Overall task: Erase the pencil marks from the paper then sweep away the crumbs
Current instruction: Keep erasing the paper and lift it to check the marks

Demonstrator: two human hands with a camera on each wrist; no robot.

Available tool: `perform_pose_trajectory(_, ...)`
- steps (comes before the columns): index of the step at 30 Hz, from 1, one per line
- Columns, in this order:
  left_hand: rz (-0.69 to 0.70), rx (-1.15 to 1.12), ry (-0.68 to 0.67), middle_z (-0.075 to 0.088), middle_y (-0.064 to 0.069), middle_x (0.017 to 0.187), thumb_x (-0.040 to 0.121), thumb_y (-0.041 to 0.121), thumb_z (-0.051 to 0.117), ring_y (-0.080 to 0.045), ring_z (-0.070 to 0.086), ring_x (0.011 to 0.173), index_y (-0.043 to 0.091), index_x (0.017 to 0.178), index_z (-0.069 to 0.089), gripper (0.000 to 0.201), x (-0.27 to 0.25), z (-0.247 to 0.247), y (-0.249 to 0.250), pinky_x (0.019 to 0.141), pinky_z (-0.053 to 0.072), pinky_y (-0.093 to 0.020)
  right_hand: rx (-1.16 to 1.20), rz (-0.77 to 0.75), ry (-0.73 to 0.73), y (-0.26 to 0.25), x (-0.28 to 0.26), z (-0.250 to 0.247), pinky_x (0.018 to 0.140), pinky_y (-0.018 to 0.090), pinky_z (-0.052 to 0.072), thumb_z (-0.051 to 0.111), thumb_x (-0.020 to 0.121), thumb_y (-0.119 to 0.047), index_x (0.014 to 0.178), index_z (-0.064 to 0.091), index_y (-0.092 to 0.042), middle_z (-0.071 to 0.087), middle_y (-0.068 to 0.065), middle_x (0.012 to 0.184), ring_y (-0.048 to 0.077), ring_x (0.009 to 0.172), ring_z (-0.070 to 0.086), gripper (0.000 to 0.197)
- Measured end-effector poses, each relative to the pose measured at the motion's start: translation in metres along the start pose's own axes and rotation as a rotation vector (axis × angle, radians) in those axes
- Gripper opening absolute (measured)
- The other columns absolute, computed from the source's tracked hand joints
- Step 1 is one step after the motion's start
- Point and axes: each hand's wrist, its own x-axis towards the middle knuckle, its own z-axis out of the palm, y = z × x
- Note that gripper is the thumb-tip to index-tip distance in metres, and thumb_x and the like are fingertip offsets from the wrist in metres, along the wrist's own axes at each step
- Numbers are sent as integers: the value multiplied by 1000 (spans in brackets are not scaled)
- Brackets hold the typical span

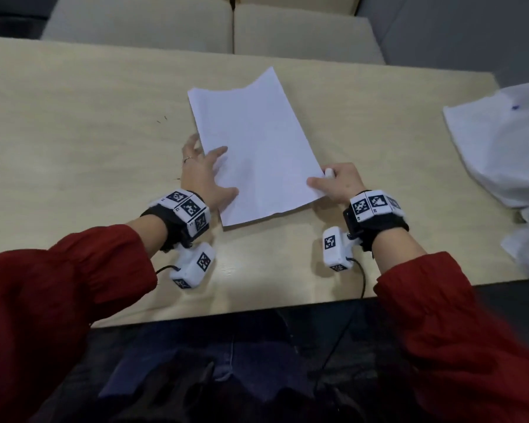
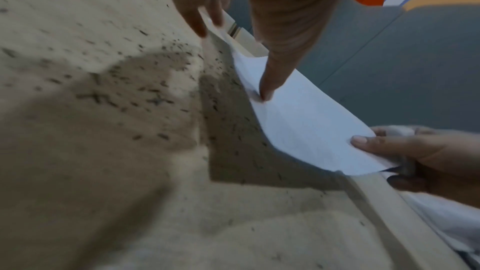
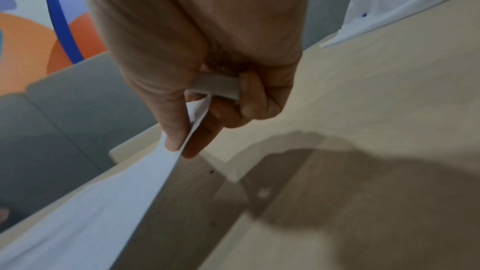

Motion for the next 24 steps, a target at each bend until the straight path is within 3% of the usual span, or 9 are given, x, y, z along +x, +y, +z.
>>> perform_pose_trajectory(3,168,162,-25,12,-6,160,70,20,82,-28,23,144,22,134,57,68,5,18,14,115,27,-38,-143,-19,-61,5,7,-9,68,24,42,73,81,-23,70,61,-14,61,3,80,18,80,55,19)
perform_pose_trajectory(4,225,192,-110,19,-3,159,75,20,77,-28,28,142,23,132,59,59,5,25,21,114,29,-41,-199,-33,-70,6,8,-12,74,26,45,74,81,-29,81,66,-12,66,5,89,21,85,59,19)
perform_pose_trajectory(7,390,296,-451,31,1,156,89,19,63,-23,38,137,23,130,60,42,0,54,39,109,35,-37,-363,-38,-16,13,9,-19,87,35,49,65,80,-55,105,65,-11,64,6,107,27,98,60,50)
perform_pose_trajectory(8,444,363,-517,32,1,156,91,21,60,-22,38,137,22,130,60,39,-2,64,43,108,35,-35,-407,-35,7,16,7,-21,89,36,47,57,85,-57,110,63,-12,59,8,113,30,102,58,53)
perform_pose_trajectory(10,543,491,-522,32,2,155,95,26,54,-23,36,137,23,131,58,37,-2,81,48,103,36,-34,-401,-38,11,22,6,-26,90,37,41,42,95,-40,111,61,-6,52,19,120,37,108,53,42)
perform_pose_trajectory(13,470,531,-436,38,8,150,95,35,52,-24,39,131,29,138,49,44,8,90,62,96,37,-36,-327,-123,-21,36,7,-27,87,36,40,43,95,-15,109,60,4,58,25,115,39,109,54,29)
perform_pose_trajectory(19,395,625,-444,32,6,148,86,57,59,-25,36,127,37,147,33,69,31,101,71,96,35,-38,-154,-247,71,43,-3,-7,87,22,46,71,82,-14,103,74,-10,72,9,102,23,98,65,22)
perform_pose_trajectory(22,403,685,-449,24,5,152,81,64,60,-28,30,131,40,148,29,78,31,105,68,103,29,-41,-282,-310,48,44,0,3,89,34,47,69,86,-24,106,74,-15,68,8,105,26,100,60,22)
perform_pose_trajectory(24,387,693,-466,9,0,160,81,67,58,-30,16,142,41,150,22,83,32,106,64,111,19,-47,-430,-354,25,43,3,10,81,38,47,62,90,-25,104,72,-15,64,8,105,29,100,56,21)
